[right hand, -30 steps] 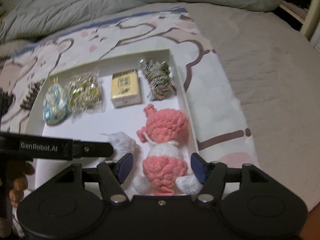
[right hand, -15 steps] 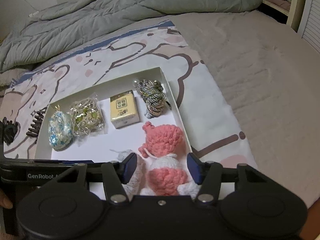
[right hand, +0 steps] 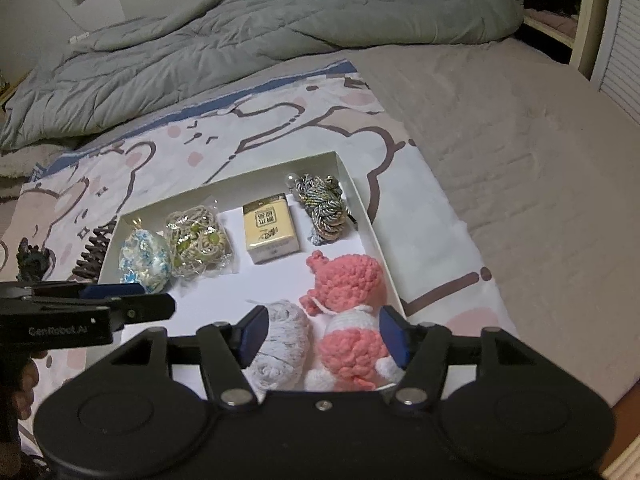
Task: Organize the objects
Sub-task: 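Open both tools and withdraw them from the box toward the brown coil clip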
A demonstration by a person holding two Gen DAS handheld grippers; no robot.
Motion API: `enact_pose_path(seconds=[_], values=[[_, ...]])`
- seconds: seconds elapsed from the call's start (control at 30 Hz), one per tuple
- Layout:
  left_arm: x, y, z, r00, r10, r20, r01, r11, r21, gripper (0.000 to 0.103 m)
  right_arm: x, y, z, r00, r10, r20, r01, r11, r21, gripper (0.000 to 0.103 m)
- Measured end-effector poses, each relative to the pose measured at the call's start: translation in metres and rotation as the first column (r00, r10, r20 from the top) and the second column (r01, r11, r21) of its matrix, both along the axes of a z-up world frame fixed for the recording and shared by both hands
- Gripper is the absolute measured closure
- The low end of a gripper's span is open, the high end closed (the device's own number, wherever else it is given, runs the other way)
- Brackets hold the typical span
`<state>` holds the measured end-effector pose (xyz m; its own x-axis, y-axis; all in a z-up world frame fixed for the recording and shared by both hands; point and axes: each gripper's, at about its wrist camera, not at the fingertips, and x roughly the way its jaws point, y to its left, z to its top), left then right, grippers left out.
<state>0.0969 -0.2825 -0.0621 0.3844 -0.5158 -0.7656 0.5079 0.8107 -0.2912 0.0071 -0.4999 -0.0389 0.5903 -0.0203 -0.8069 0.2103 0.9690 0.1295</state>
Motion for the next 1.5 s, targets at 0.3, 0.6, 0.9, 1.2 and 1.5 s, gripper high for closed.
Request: enact_pose_path(seconds=[0.3, 0.6, 0.9, 1.2, 1.5], values=[[-0.010, 0.023, 0.017, 0.998, 0.010, 0.058, -0.013, 0.999, 0.038, 0.030, -0.014, 0.007, 0.015, 0.998, -0.011, 0.064, 0.010, 1.000, 0.012, 0.034], [-0.017, 0.038, 0.027, 0.995, 0.018, 0.100, -0.024, 0.998, 0.055, 0.005, -0.025, 0.017, 0.024, 0.995, -0.024, 0.093, 0.027, 0.999, -0.032, 0.019], [-0.021, 0.049, 0.033, 0.992, 0.023, 0.126, -0.029, 0.999, 0.041, 0.000, -0.034, 0.025, 0.031, 0.993, -0.040, 0.111, 0.048, 0.997, -0.068, 0.000], [-0.014, 0.072, 0.038, 0.990, 0.053, 0.134, -0.057, 0.998, 0.025, 0.000, -0.029, 0.036, 0.032, 0.994, -0.030, 0.103, 0.040, 0.995, -0.089, 0.000], [-0.004, 0.107, 0.043, 0.984, 0.103, 0.149, -0.109, 0.993, 0.033, 0.000, -0.008, 0.064, 0.035, 0.995, 0.010, 0.103, 0.000, 0.996, -0.092, 0.000]])
